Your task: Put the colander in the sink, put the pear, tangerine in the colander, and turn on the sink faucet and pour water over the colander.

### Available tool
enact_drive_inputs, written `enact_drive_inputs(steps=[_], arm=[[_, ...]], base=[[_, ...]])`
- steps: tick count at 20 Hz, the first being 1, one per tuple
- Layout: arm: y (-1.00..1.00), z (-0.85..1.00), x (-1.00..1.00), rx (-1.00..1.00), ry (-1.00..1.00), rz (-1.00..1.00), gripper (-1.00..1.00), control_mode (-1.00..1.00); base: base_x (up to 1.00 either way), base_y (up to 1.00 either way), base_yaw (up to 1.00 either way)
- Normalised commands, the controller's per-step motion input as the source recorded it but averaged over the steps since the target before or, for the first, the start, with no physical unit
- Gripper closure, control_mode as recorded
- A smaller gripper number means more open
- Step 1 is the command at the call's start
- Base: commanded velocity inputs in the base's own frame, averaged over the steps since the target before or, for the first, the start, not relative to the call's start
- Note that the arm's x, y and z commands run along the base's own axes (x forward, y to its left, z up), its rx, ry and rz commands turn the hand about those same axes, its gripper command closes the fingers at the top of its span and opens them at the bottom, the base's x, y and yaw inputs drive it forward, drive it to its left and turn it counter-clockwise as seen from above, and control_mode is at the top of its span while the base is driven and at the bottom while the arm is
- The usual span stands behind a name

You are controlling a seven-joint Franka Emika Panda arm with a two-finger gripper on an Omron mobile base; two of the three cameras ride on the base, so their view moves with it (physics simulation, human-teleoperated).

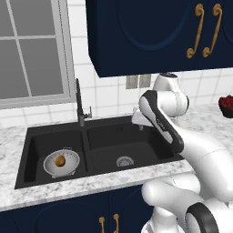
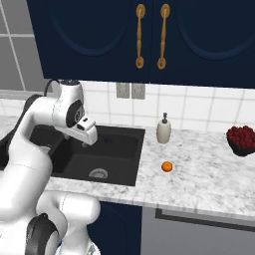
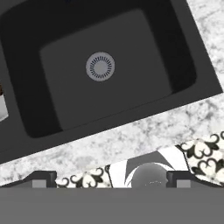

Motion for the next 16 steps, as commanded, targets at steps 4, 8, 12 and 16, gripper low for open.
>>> enact_drive_inputs(steps=[4, 8, 12, 16], arm=[[-1.0, 0.02, -0.36, 0.0, 0.14, 0.0, -1.0, -1.0], [-1.0, 0.0, -0.12, 0.0, 0.11, 0.0, -1.0, -1.0], [-1.0, 0.0, 0.0, 0.0, 0.11, 0.0, -1.0, -1.0], [-1.0, 0.0, 0.0, 0.0, 0.14, 0.0, -1.0, -1.0]], base=[[0.0, 0.0, 0.0], [0.0, 0.0, 0.0], [0.0, 0.0, 0.0], [0.0, 0.0, 0.0]])
